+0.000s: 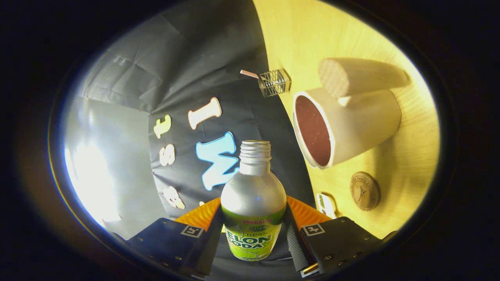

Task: Take the bottle from table, then pour the juice into the cup, finally place the bottle on the coaster

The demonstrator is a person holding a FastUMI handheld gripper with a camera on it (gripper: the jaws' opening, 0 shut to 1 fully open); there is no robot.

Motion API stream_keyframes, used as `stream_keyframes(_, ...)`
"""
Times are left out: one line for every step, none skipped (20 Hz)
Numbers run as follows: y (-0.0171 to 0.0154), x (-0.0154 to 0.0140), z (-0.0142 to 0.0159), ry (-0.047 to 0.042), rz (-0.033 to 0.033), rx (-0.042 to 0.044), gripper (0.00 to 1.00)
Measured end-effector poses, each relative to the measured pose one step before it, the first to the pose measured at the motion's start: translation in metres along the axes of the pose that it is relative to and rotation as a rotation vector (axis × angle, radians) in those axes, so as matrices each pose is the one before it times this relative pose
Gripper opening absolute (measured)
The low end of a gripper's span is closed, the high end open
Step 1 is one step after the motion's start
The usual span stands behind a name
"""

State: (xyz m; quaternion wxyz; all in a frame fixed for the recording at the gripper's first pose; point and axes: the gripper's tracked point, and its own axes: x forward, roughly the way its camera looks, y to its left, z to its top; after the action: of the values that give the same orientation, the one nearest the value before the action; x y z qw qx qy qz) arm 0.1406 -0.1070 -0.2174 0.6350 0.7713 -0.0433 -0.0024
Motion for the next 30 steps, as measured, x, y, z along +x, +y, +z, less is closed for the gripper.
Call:
stream_keyframes(-0.00336, 0.00034, 0.00139, 0.00196, -0.01584, -0.04096, 0.76)
stream_keyframes(-0.00182, -0.00035, 0.00066, 0.00199, -0.01340, -0.04059, 0.76)
stream_keyframes(0.00117, -0.00049, 0.00132, -0.00034, -0.00005, -0.03558, 0.76)
stream_keyframes(0.00451, -0.00046, 0.00206, -0.00041, 0.01022, -0.02819, 0.76)
stream_keyframes(0.00364, -0.00009, 0.00199, 0.00046, 0.00468, -0.02780, 0.76)
stream_keyframes(-0.00037, 0.00122, 0.00081, 0.00100, -0.01362, -0.04799, 0.76)
stream_keyframes(-0.00291, 0.00067, 0.00207, 0.00127, -0.02981, -0.06923, 0.76)
stream_keyframes(-0.00230, 0.00031, 0.00143, 0.00346, -0.03253, -0.07686, 0.76)
stream_keyframes(-0.00082, -0.00049, 0.00177, 0.00118, -0.02753, -0.07675, 0.76)
stream_keyframes(0.00161, -0.00227, 0.00129, 0.00372, -0.02349, -0.07782, 0.76)
stream_keyframes(0.00123, -0.00117, 0.00196, 0.00229, -0.01901, -0.08542, 0.76)
stream_keyframes(0.00711, -0.00277, 0.00986, -0.00876, -0.01152, -0.08779, 0.77)
stream_keyframes(0.00334, -0.00062, 0.00595, -0.00973, -0.00934, -0.07868, 0.77)
stream_keyframes(0.00566, -0.00040, 0.00518, -0.00583, -0.00793, -0.06583, 0.76)
stream_keyframes(0.00385, -0.00007, 0.00497, -0.00563, -0.01227, -0.05876, 0.76)
stream_keyframes(0.00262, -0.00111, 0.00484, -0.00529, -0.01450, -0.06118, 0.76)
stream_keyframes(0.00357, 0.00112, 0.00424, -0.00488, -0.01791, -0.06794, 0.76)
stream_keyframes(0.00387, -0.00001, 0.00198, -0.00231, -0.01264, -0.07315, 0.77)
stream_keyframes(0.00274, -0.00069, 0.00277, -0.00092, -0.01828, -0.07088, 0.77)
stream_keyframes(0.00452, 0.00154, -0.00279, 0.00027, -0.01535, -0.06889, 0.77)
stream_keyframes(0.00386, 0.00000, 0.00297, 0.00133, -0.01363, -0.06693, 0.77)
stream_keyframes(0.00483, 0.00086, 0.00125, 0.00202, -0.01014, -0.06864, 0.77)
stream_keyframes(0.00525, -0.00007, 0.00161, 0.00126, -0.00523, -0.07152, 0.77)
stream_keyframes(0.00646, -0.00132, 0.00168, -0.00689, -0.00330, -0.08101, 0.77)
stream_keyframes(0.00484, -0.00216, 0.00245, -0.01086, -0.01113, -0.10101, 0.77)
stream_keyframes(-0.00078, -0.00400, 0.00252, -0.01202, -0.02439, -0.10160, 0.77)
stream_keyframes(0.00334, -0.00227, 0.00316, -0.01309, -0.00460, -0.06135, 0.77)
stream_keyframes(0.01096, -0.00120, 0.00251, -0.01162, 0.02144, -0.02268, 0.77)
stream_keyframes(0.00960, -0.00141, 0.00041, -0.00516, 0.02046, -0.00272, 0.77)
stream_keyframes(0.00761, -0.00021, -0.00366, 0.00051, 0.01824, 0.00340, 0.77)
